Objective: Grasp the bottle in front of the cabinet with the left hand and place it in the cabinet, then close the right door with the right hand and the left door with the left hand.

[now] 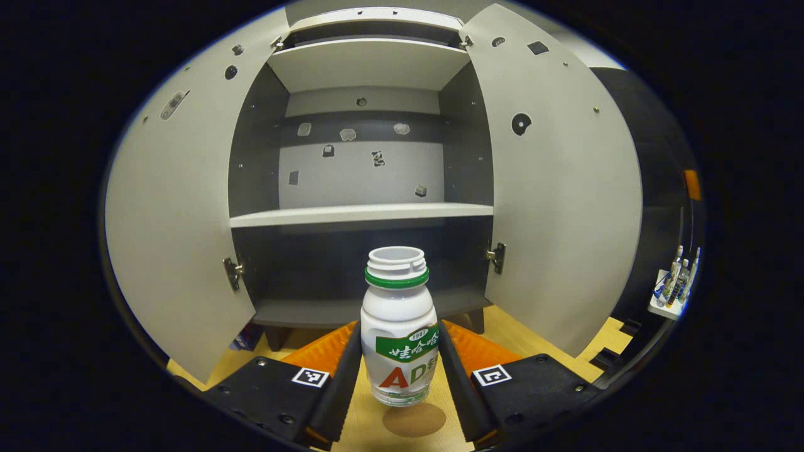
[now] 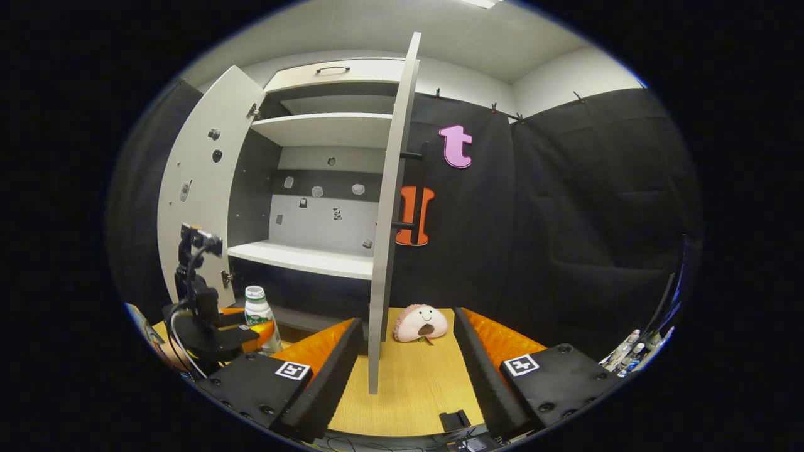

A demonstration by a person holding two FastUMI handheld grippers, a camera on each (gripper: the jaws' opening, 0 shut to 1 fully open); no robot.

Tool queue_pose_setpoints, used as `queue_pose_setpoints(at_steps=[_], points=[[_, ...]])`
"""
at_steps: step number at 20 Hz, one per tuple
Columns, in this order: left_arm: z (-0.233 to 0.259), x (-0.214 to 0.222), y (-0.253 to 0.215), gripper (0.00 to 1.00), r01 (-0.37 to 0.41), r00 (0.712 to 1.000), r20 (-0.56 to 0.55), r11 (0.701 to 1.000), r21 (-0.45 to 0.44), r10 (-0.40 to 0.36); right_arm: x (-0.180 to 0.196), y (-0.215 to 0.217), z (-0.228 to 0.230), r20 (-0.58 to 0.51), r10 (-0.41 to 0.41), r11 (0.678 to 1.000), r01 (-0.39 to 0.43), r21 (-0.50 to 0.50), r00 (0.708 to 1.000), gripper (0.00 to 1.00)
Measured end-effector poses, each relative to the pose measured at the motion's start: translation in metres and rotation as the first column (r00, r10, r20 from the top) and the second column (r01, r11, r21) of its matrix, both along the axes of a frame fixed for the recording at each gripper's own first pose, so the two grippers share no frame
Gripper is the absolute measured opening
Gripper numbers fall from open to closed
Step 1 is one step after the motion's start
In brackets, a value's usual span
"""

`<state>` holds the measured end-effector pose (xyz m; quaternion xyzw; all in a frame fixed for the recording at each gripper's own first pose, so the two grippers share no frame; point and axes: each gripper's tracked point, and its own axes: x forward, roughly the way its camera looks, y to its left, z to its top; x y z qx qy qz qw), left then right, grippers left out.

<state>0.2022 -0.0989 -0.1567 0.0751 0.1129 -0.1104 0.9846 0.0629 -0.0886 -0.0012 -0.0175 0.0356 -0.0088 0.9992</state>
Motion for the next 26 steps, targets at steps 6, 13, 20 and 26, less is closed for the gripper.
queue_pose_setpoints(at_steps=[6,13,20,26], points=[[0.094,0.048,-0.013,0.7,0.037,0.994,0.101,0.999,0.001,-0.037,0.018,-0.005,0.0,0.008,0.042,0.999,-0.042,0.023,0.999,0.96],[0.163,0.115,-0.032,0.69,0.068,0.98,0.184,0.995,0.07,-0.079,0.031,-0.018,0.004,0.019,0.038,0.998,-0.039,0.049,0.999,0.96],[0.185,0.192,-0.041,0.69,0.041,0.979,0.199,0.996,0.075,-0.055,0.041,-0.048,0.01,0.006,-0.028,0.997,0.027,0.073,1.0,0.96],[0.165,0.236,-0.035,0.69,-0.009,0.995,0.094,0.997,-0.082,0.016,0.044,-0.07,0.013,-0.021,-0.086,0.993,0.087,0.075,0.996,0.96]])
